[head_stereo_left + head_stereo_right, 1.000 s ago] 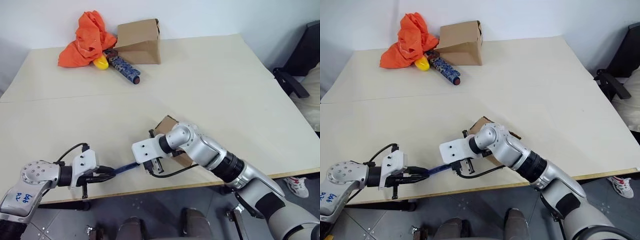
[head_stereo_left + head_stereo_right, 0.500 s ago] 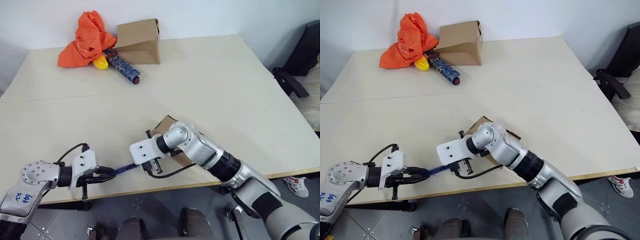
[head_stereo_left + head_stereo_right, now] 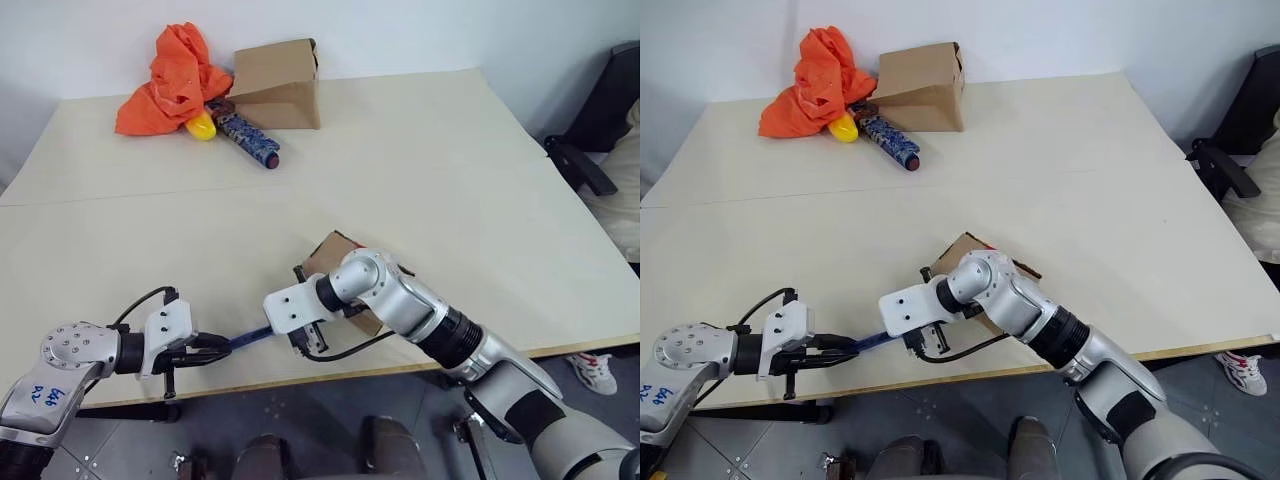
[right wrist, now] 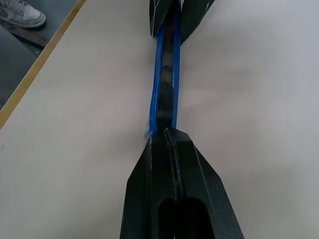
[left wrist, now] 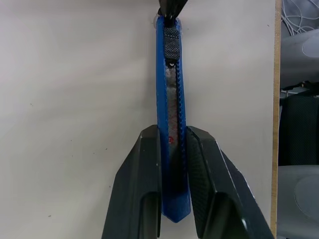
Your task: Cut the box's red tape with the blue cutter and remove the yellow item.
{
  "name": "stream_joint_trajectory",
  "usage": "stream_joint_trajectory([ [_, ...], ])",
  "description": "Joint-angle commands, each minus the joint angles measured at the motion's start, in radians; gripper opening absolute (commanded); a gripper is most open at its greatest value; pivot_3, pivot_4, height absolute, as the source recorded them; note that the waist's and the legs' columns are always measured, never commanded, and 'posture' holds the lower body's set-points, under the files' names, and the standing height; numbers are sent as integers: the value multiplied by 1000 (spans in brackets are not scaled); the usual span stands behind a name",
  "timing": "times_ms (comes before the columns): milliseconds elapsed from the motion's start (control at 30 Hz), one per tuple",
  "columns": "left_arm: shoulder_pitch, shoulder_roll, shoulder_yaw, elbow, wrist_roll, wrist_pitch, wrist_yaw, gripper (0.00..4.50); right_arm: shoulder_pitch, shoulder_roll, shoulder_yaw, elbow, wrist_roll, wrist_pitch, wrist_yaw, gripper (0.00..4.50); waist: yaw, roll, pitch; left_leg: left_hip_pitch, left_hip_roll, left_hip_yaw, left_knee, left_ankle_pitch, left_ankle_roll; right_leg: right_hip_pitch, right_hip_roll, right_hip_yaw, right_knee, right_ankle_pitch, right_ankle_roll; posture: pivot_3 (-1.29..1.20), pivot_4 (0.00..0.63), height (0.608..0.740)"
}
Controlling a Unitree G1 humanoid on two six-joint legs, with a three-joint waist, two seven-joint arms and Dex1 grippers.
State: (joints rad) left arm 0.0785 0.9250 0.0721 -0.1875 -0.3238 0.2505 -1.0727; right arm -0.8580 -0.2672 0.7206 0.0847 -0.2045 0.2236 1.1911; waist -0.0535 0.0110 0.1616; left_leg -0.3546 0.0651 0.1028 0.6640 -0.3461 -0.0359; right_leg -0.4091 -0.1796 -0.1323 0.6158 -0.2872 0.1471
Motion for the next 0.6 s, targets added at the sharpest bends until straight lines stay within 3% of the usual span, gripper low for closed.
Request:
stream_joint_trajectory([
  [33, 45, -1, -96, 42, 45, 62, -28, 400, -5, 29, 23, 29, -25, -21, -11, 0, 0, 0, 0, 0, 0, 0, 0, 0, 0, 0, 0, 0, 0, 0, 0, 0, 150, 740],
  [533, 39, -11, -98, 41, 44, 61, -20, 400, -12, 141, 35, 65, -35, -29, -10, 0, -1, 1, -1, 1, 0, 0, 0, 0, 0, 0, 0, 0, 1, 0, 0, 0, 150, 740],
  [600, 39, -21, -87, 43, 44, 49, -6, 400, -11, 139, -15, 18, 3, 30, -7, 0, 0, 1, -1, 1, 0, 0, 0, 0, 0, 0, 0, 0, 1, 0, 0, 0, 150, 740],
])
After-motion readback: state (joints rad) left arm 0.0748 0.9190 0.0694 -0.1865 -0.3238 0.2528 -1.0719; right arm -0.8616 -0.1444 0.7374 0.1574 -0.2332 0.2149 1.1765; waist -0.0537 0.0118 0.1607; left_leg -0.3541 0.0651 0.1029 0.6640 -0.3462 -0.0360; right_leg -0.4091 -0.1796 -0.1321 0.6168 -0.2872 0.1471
